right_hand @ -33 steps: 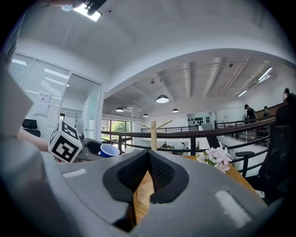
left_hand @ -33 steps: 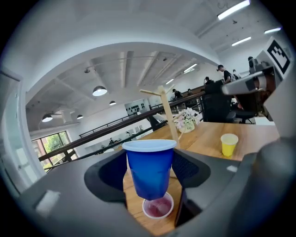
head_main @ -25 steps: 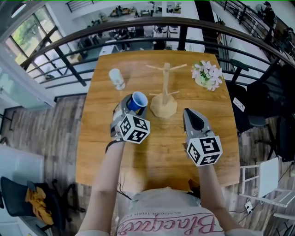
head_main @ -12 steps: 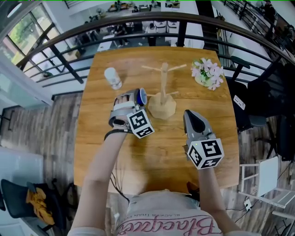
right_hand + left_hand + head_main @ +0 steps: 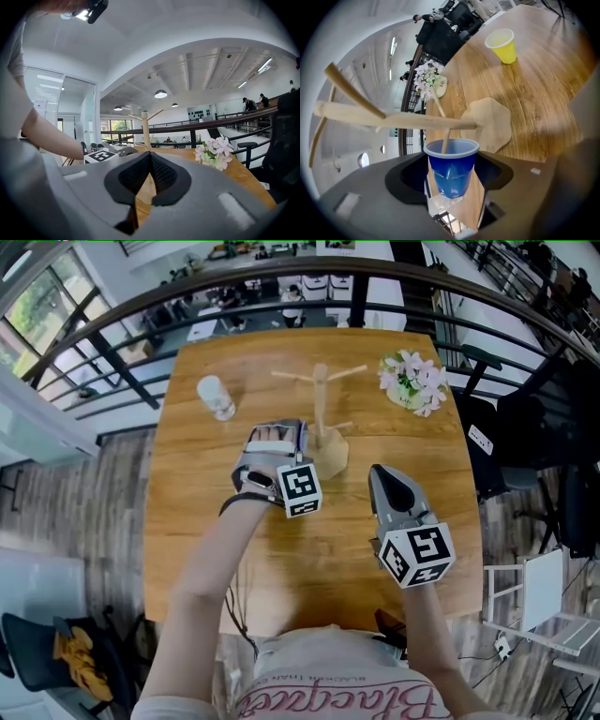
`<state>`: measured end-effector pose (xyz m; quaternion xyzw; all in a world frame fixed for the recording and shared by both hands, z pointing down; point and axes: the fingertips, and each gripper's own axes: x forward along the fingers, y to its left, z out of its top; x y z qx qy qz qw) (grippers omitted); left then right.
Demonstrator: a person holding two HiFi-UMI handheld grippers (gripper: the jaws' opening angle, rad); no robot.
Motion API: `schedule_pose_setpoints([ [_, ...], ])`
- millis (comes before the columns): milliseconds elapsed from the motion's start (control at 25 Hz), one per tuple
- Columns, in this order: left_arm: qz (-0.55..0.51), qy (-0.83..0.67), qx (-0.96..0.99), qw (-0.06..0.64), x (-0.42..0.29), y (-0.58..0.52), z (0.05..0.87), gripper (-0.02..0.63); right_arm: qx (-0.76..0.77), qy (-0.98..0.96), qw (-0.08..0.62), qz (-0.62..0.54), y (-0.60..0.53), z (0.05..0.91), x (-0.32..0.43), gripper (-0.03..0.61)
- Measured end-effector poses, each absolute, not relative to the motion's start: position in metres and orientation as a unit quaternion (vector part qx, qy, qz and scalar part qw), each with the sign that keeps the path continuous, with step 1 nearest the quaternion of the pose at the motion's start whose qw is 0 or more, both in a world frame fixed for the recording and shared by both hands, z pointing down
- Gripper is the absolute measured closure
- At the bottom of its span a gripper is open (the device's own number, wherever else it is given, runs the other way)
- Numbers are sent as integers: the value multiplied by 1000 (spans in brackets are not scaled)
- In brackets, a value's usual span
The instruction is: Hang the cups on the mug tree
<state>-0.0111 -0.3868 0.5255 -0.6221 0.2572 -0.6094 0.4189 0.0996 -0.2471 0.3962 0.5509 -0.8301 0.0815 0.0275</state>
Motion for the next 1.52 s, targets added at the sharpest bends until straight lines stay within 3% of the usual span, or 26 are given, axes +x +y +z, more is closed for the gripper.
schedule_pose_setpoints([
  [360, -654, 162, -543, 501, 3, -383, 549, 307, 545, -834, 31, 77, -247, 396, 100, 575],
  [520, -656, 161, -562, 478, 4, -381, 554, 295, 546, -834, 31, 73, -245, 393, 102, 575],
  [760, -643, 186, -590, 452, 6, -374, 543, 204, 547, -833, 29, 69, -243, 389, 105, 577],
  [1160, -599, 249, -626, 432, -9, -349, 492, 201, 543, -838, 16, 53, -234, 373, 93, 577],
  [1520, -526, 339, -689, 364, -39, -321, 459, 201, 529, -848, 15, 30, -217, 358, 71, 575],
])
